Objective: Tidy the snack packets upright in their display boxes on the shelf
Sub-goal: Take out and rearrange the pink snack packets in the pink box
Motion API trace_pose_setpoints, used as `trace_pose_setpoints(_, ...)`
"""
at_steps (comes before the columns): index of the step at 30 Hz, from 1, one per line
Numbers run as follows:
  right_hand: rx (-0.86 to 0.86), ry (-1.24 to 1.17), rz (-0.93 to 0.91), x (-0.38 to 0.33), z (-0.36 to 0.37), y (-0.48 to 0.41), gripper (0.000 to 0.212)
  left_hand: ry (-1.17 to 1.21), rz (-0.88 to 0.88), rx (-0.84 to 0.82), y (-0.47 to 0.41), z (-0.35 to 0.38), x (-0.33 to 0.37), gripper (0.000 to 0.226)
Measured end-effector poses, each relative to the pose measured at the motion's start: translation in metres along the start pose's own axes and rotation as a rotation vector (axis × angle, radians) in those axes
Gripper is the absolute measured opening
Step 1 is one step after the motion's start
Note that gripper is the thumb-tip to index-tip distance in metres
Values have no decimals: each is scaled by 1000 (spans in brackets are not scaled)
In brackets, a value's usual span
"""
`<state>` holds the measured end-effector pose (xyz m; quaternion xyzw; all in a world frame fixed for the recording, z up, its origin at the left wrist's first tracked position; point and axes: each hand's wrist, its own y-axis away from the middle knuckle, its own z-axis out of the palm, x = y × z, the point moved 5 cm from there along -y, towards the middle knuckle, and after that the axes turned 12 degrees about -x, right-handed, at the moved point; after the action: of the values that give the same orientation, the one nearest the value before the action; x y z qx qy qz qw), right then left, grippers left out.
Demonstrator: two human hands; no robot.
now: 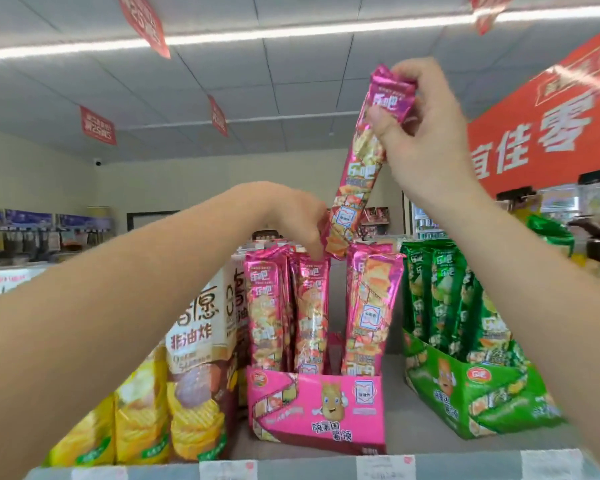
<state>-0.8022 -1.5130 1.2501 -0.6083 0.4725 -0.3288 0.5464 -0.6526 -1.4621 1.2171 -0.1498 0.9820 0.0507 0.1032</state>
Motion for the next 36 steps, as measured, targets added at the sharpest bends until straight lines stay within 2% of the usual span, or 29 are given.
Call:
trace_pose_setpoints(2, -7, 1, 34, 11, 4, -1, 23, -5, -42, -141, -21, 11, -4, 62)
trace_pose_setpoints(4, -15, 11, 66, 20, 4, -2, 20, 15, -77, -175, -35, 21, -10, 77)
trace_pose_setpoints(6, -32, 14, 91, 24, 4, -4, 20, 52, -82, -217, -40, 31, -15, 79)
trace_pose_setpoints(7, -41, 15, 102, 26, 5, -5, 20, 77, -72, -230, -41, 35, -16, 74)
trace_pose_setpoints(10, -87, 26, 134, 29, 8, -10, 19, 131, -28, -221, -43, 34, -21, 38)
trace_pose_setpoints(13, -106, 20, 145, 30, 8, -15, 19, 79, -49, -232, -38, 28, -22, 29)
trace_pose_setpoints(15, -52, 18, 152, 31, 4, -16, 18, 47, -76, -240, -34, 26, -23, 22)
trace_pose_setpoints(19, 133, 37, 152, 33, 0, -15, 10, 29, -101, -233, -27, 26, -22, 31)
trace_pose_setpoints(22, 264, 22, 120, 31, 0, -12, 18, 64, -81, -223, -20, 29, -21, 37)
trace_pose_setpoints(26, 377, 12, 101, 34, 0, -7, 23, 96, -24, -205, -17, 34, -24, 18)
trace_pose_setpoints(28, 312, 27, 137, 39, 7, -9, 23, 117, -5, -190, -15, 34, -23, 16)
trace_pose_setpoints(31, 11, 25, 228, 51, 33, -13, 19, 137, -6, -167, -15, 33, -23, 17)
trace_pose_setpoints(36, -427, 103, 395, 74, 68, 3, 14, 152, -16, -148, -12, 32, -22, 42)
